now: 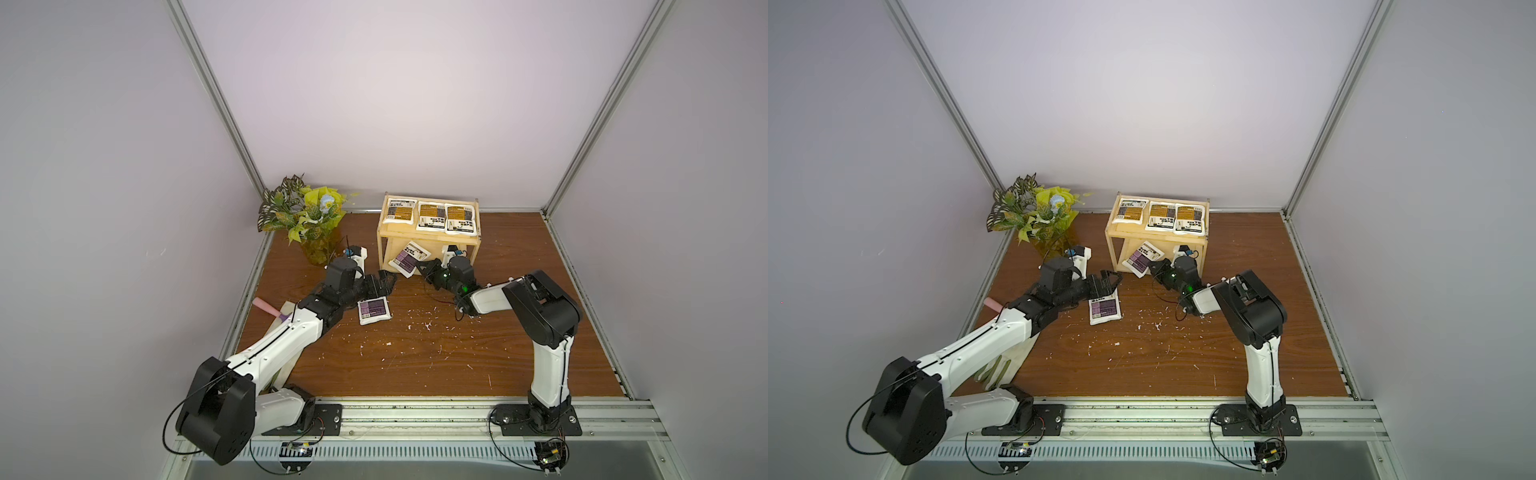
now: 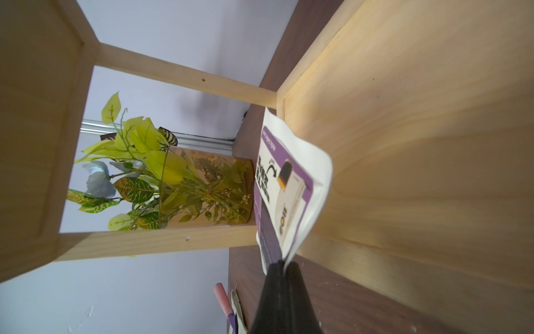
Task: Place the bagged coffee beans on the shelf by color
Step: Place the bagged coffee beans on the shelf.
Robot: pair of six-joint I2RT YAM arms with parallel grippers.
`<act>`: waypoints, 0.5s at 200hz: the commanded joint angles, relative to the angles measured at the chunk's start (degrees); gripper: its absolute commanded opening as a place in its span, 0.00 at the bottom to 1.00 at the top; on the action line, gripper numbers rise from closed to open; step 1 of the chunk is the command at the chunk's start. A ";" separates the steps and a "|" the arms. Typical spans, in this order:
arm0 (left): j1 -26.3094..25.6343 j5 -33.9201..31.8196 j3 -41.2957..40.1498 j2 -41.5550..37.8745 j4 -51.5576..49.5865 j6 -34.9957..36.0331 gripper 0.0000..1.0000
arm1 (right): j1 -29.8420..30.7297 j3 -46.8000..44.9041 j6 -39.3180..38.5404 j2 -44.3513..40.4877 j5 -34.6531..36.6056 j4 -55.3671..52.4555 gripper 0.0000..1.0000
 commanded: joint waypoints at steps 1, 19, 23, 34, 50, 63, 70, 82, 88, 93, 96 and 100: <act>0.56 1.19 0.30 0.38 1.17 0.79 1.00 | -0.59 2.99 -0.37 0.05 1.13 1.20 0.02; 0.61 1.25 0.05 0.53 1.41 0.66 1.00 | -0.77 4.05 -1.16 0.60 1.61 -0.29 0.03; 0.52 1.26 0.11 0.54 1.52 0.66 1.00 | -0.77 4.24 -1.20 0.74 1.68 -0.64 0.04; 0.54 1.37 -0.08 0.62 1.83 0.49 1.00 | -0.86 4.96 -1.47 1.25 1.63 -1.17 0.04; 0.55 1.59 -0.31 0.59 2.08 0.45 1.00 | -0.96 6.37 -2.04 2.10 1.48 -2.66 0.04; 0.55 1.61 -0.40 0.61 2.09 0.44 1.00 | -1.10 7.30 -2.27 2.80 1.40 -3.72 0.05; 0.55 1.64 -0.47 0.51 2.05 0.42 1.00 | -1.05 7.70 -2.37 3.11 1.28 -4.14 0.06; 0.53 1.61 -0.59 0.37 2.05 0.44 1.00 | -1.03 8.45 -2.61 3.58 1.27 -5.22 0.08; 0.54 1.55 -0.69 0.21 2.09 0.51 1.00 | -1.04 8.80 -2.87 3.82 1.26 -5.33 0.09; 0.54 1.55 -0.82 0.16 2.07 0.49 1.00 | -1.15 9.23 -3.20 3.98 1.10 -5.82 0.11; 0.53 1.48 -0.82 0.03 2.09 0.49 1.00 | -1.14 9.54 -3.37 4.04 1.09 -6.31 0.12; 0.54 1.58 -0.90 -0.04 2.08 0.42 1.00 | -1.16 9.91 -3.65 4.09 1.09 -6.81 0.15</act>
